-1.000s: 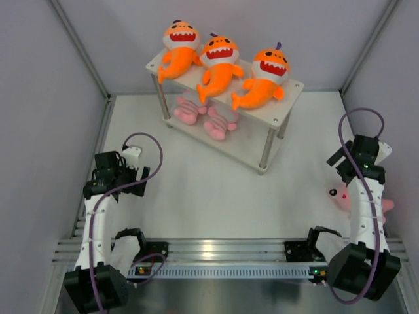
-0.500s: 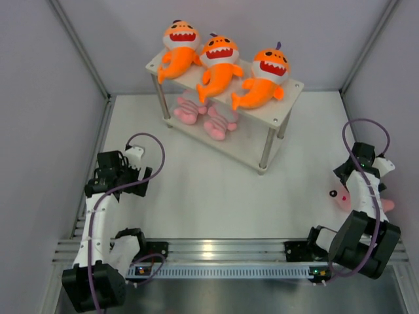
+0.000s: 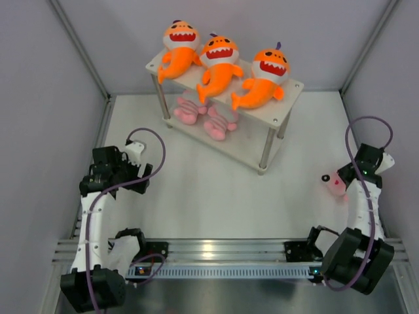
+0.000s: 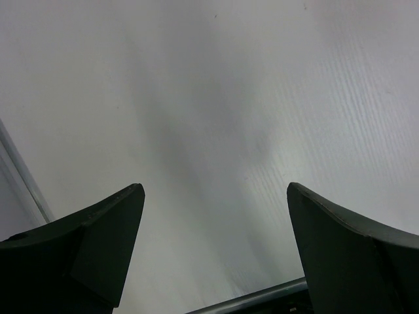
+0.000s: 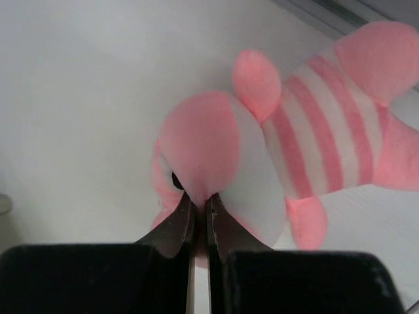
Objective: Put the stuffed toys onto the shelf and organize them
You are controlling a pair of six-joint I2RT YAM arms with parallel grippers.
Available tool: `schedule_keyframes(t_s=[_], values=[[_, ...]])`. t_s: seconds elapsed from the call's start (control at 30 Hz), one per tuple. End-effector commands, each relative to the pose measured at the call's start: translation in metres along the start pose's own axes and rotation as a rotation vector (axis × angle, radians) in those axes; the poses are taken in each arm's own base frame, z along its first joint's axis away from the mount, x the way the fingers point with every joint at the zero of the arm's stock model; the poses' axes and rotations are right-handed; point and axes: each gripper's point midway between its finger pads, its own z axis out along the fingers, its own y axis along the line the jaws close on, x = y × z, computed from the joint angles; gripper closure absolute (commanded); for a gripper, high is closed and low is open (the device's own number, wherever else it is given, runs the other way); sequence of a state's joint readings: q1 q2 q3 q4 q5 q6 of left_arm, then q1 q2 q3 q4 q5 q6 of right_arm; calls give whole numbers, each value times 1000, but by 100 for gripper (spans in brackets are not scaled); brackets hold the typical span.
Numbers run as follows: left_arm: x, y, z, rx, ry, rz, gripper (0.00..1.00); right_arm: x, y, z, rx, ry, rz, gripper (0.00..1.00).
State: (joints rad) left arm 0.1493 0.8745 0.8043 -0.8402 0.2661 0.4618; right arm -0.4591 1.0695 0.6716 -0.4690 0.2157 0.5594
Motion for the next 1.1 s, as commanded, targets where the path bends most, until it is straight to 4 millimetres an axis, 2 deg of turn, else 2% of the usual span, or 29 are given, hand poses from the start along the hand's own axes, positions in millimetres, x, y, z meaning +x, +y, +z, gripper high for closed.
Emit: schedule_keyframes(t_s=[0.0,0.07,0.17,0.27,0.3,0.37,0.4,0.47,0.5,0.53,0.57,0.6,0.67,0.7,0.73,0.77,0.8,0.87,0.9,0.93,0.97,1.0,1.07], values=[[-30,-15,-20,90,-102,76,4,-50,46,-52,-226,-107,16,100],[-37,-15,-26,95,-118,77,4,-68,53,-79,-274,-170,8,100],[-45,-17,-34,102,-134,83,3,-108,72,-138,-382,-296,9,100],[-56,-17,-43,108,-160,83,2,-124,87,-181,-486,-352,-7,100],[-60,-17,-46,108,-168,81,2,-135,102,-211,-564,-380,-27,100],[-69,-15,-53,97,-189,83,1,-136,114,-229,-590,-364,-74,100],[-72,-15,-55,95,-197,74,1,-146,126,-260,-636,-413,-99,100],[-79,-15,-61,94,-210,64,1,-142,145,-275,-678,-390,-146,100],[-80,-16,-63,100,-211,60,1,-138,161,-303,-761,-395,-174,100],[-81,-17,-64,107,-215,59,1,-131,175,-309,-793,-372,-201,100],[-84,-17,-67,106,-221,61,1,-127,180,-316,-811,-359,-217,100],[-84,-18,-69,105,-219,58,1,-124,188,-335,-862,-364,-229,100],[-85,-18,-74,99,-225,58,1,-116,202,-345,-892,-348,-252,100],[-86,-19,-76,98,-229,62,1,-111,209,-365,-940,-353,-262,100],[-84,-20,-78,102,-222,58,1,-104,218,-371,-957,-344,-283,100],[-85,-20,-81,100,-228,63,1,-98,223,-393,-1013,-346,-299,100],[-86,-22,-83,102,-232,64,1,-92,228,-403,-1039,-339,-310,100],[-86,-24,-87,107,-232,63,1,-77,244,-416,-1067,-327,-360,100],[-86,-26,-89,119,-236,63,1,-69,248,-438,-1120,-324,-372,100],[-88,-27,-91,120,-244,66,1,-56,259,-444,-1132,-321,-411,100],[-87,-28,-92,126,-245,70,1,-52,263,-456,-1162,-321,-415,100],[-88,-29,-93,124,-249,83,1,-35,266,-471,-1216,-298,-445,100],[-85,-27,-93,111,-247,96,1,-17,281,-486,-1270,-284,-457,100]])
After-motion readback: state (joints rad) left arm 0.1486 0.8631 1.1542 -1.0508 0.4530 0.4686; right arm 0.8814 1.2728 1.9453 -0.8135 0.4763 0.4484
